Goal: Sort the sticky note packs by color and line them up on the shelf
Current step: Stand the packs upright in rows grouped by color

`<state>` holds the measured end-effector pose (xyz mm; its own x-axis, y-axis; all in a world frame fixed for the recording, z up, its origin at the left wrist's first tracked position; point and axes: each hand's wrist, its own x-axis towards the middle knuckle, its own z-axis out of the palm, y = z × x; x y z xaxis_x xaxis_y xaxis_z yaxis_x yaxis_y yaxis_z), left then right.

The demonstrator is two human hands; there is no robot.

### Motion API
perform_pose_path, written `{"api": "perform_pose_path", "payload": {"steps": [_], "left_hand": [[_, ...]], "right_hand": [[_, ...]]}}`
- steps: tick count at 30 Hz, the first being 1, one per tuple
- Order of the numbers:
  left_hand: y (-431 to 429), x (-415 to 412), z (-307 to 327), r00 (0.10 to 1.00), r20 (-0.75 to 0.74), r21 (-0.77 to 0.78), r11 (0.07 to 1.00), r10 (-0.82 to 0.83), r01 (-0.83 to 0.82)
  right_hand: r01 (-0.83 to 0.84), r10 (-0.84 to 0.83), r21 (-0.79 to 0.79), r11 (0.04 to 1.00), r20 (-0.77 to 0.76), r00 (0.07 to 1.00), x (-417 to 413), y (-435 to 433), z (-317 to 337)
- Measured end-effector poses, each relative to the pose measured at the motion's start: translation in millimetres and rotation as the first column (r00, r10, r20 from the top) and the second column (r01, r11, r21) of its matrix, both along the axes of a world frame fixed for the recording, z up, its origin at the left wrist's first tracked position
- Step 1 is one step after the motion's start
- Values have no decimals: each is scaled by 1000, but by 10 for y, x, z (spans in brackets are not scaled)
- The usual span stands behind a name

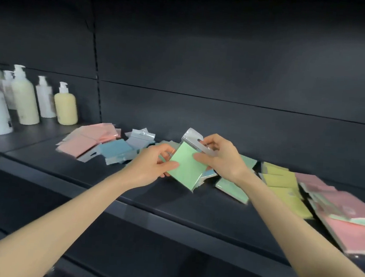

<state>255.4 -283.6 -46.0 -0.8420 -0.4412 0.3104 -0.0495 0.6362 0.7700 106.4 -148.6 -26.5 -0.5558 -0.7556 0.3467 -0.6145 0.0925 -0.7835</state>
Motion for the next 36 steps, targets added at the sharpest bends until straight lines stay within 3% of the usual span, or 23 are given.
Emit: {"api": "perform_pose_path", "payload": {"steps": [5,8,12,19,23,36], "left_hand": [[-721,238,-68,996,75,-27,999,49,-47],[-1024,262,-87,996,81,-8,1000,29,-29],[-1315,248,-128,990,130,-132,991,50,-33],[-1496,260,-187,973,228,-222,975,41,11],[-1512,264,-103,977,212,-361,931,34,45],[-738,-310,219,971,168,-492,839,-170,232]], "right_hand": [[102,-88,112,988,-124,988,327,-613,-98],[133,-127,125,983,-55,990,399,-870,-141],[174,-171,170,970,-32,985,422,-1154,-180],[198,-159,248,948,-167,973,397,-1409,-258],[213,-135,302,929,-260,956,374,-1413,-243],[454,-288,317,833,-451,844,138,-362,94]]}}
